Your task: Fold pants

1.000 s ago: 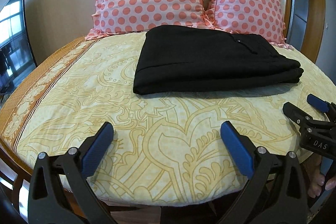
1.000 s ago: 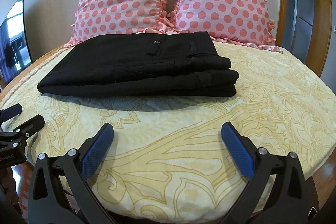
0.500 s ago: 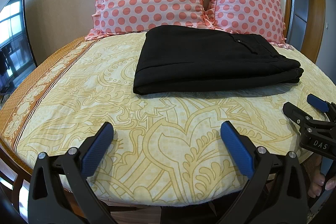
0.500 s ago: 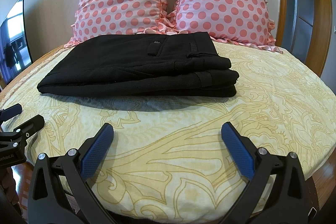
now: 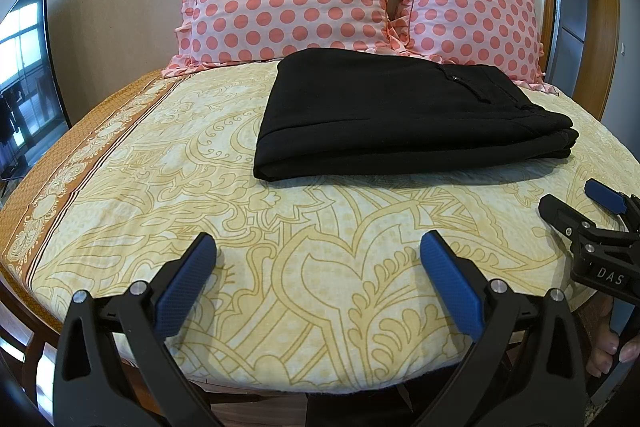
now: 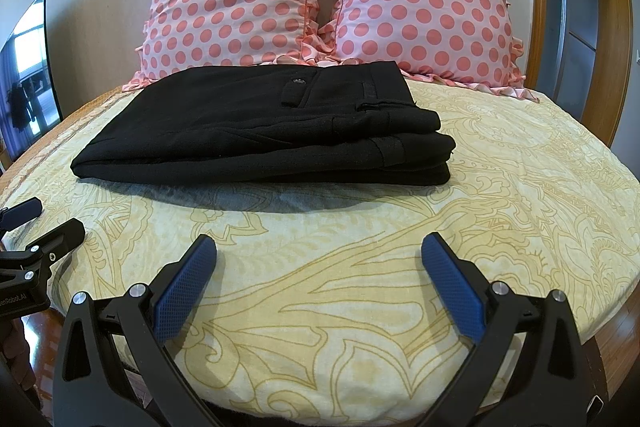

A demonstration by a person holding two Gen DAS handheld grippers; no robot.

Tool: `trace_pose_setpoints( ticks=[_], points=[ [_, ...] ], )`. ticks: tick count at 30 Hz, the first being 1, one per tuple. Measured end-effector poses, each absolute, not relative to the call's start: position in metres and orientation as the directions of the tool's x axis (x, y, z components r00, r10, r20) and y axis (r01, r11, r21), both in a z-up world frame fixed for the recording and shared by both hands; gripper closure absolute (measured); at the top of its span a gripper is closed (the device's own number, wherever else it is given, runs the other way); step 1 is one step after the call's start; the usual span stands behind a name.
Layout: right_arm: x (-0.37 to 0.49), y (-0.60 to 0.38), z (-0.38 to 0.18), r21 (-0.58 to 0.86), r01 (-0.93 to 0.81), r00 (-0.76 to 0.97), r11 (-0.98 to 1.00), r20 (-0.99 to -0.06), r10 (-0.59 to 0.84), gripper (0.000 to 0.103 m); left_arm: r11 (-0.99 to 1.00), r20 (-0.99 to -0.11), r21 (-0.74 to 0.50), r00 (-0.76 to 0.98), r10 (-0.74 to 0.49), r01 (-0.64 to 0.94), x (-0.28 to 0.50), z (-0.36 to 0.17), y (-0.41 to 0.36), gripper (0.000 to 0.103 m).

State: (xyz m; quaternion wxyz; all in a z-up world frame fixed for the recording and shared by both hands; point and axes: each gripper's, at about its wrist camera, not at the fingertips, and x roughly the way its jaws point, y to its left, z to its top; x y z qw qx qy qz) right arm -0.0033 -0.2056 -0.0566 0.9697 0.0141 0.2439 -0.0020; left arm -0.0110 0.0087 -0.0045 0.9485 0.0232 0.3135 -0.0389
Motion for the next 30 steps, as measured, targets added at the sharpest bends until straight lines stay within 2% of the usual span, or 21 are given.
trace_pose_setpoints(
  ticks=[30],
  points=[
    [-0.0032, -0.2034, -0.0571, 0.026, 0.014, 0.881, 1.0, -0.473, 0.0, 0.001, 0.996, -0.596, 0.02, 0.801, -0.058, 0.087, -0.0108, -0.0048, 0.0076, 0.002]
  ],
)
